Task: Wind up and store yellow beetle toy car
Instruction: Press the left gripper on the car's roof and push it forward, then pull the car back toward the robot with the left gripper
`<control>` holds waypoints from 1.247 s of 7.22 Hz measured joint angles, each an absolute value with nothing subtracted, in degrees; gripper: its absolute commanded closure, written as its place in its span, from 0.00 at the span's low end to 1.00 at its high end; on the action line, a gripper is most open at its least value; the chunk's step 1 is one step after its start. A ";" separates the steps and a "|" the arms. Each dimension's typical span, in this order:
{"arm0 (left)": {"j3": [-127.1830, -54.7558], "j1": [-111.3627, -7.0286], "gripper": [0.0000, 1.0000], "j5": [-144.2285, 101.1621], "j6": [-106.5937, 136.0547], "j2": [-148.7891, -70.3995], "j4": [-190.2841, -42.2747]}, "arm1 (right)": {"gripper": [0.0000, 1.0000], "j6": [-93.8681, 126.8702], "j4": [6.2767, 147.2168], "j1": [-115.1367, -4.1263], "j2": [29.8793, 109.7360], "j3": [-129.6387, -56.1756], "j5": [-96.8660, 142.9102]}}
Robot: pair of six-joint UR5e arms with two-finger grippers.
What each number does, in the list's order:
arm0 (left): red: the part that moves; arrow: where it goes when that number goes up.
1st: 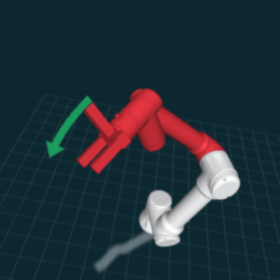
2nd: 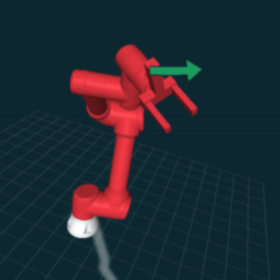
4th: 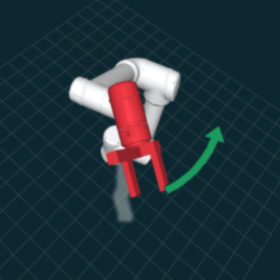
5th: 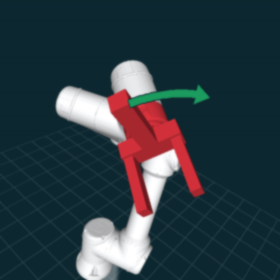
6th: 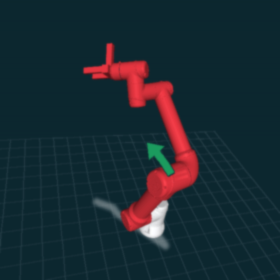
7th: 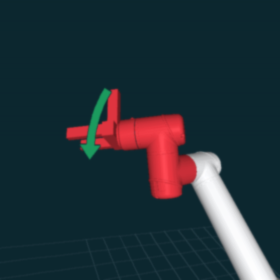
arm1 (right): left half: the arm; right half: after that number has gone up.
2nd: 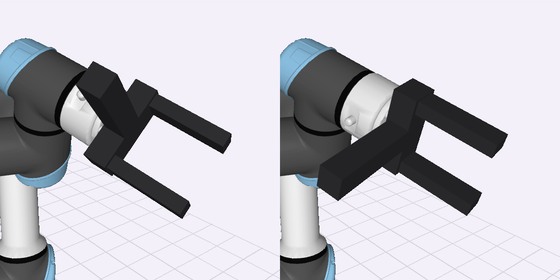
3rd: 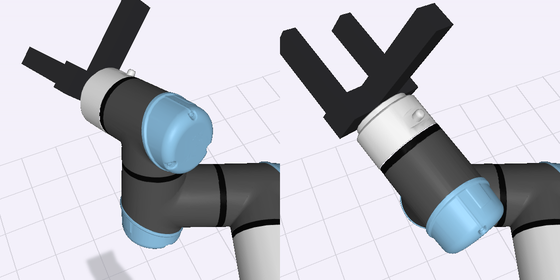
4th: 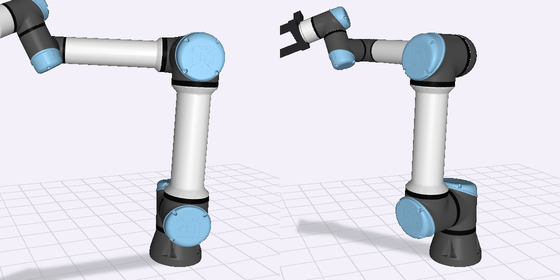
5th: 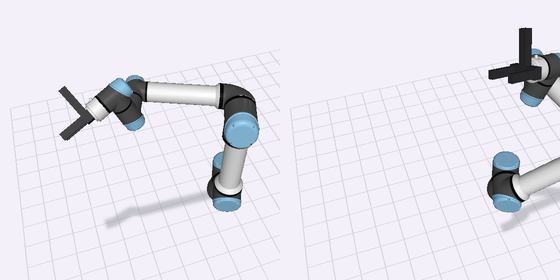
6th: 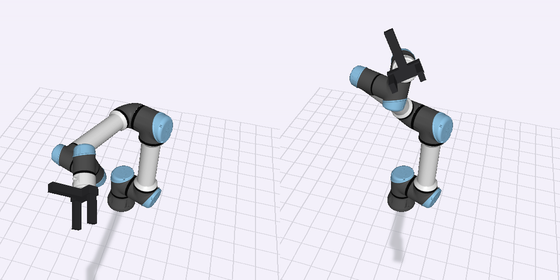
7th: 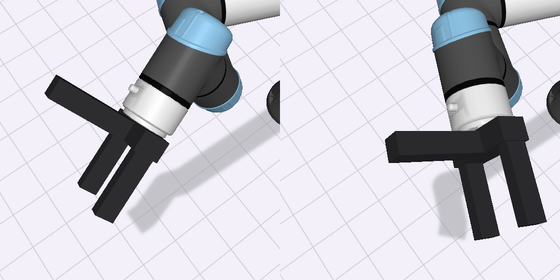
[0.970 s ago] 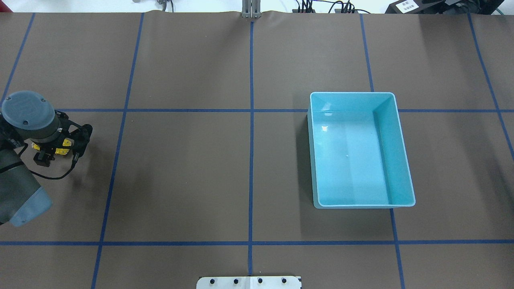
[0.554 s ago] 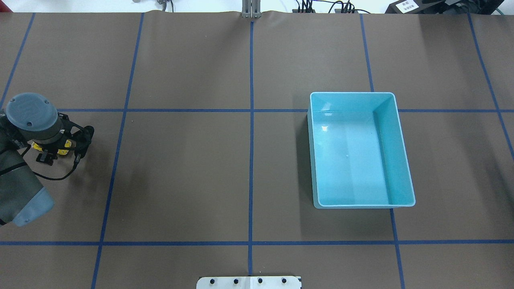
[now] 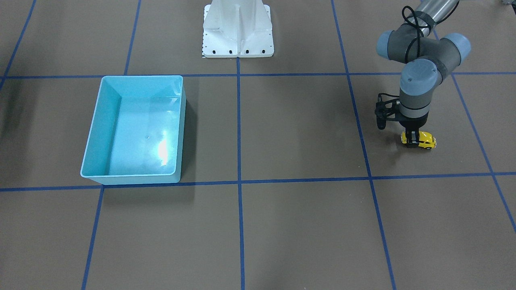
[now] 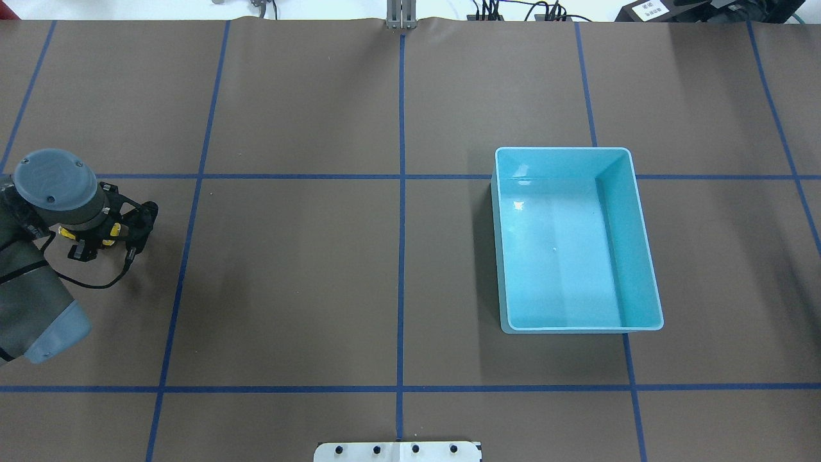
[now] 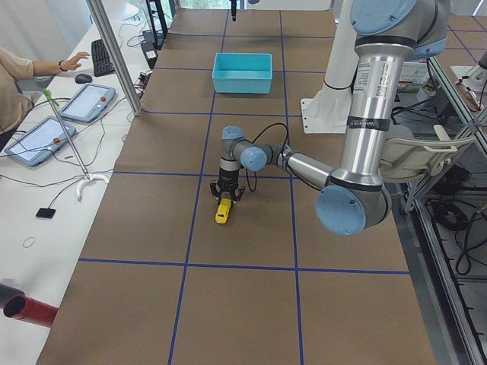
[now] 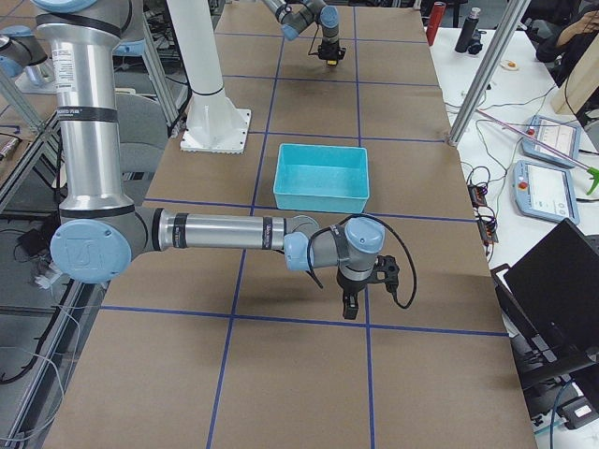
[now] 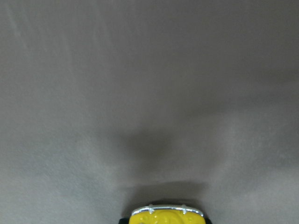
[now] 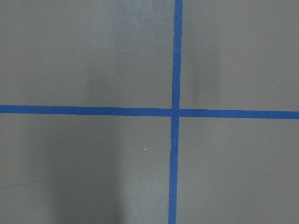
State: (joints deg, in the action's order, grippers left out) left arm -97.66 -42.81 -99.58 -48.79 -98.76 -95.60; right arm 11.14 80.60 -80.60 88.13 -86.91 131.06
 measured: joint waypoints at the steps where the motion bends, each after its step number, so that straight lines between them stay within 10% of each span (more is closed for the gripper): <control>1: -97.96 -42.82 1.00 -99.61 -47.89 -100.54 -95.13 | 0.00 11.11 80.55 -80.55 88.05 -87.17 131.14; 9: -96.17 -42.67 1.00 -111.02 -36.53 -111.66 -91.75 | 0.00 10.96 92.54 -83.61 86.53 -95.87 133.98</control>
State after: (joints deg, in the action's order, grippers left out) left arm -96.17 -42.67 -111.02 -36.53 -111.66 -91.75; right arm 10.96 92.54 -83.61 86.53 -95.87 133.98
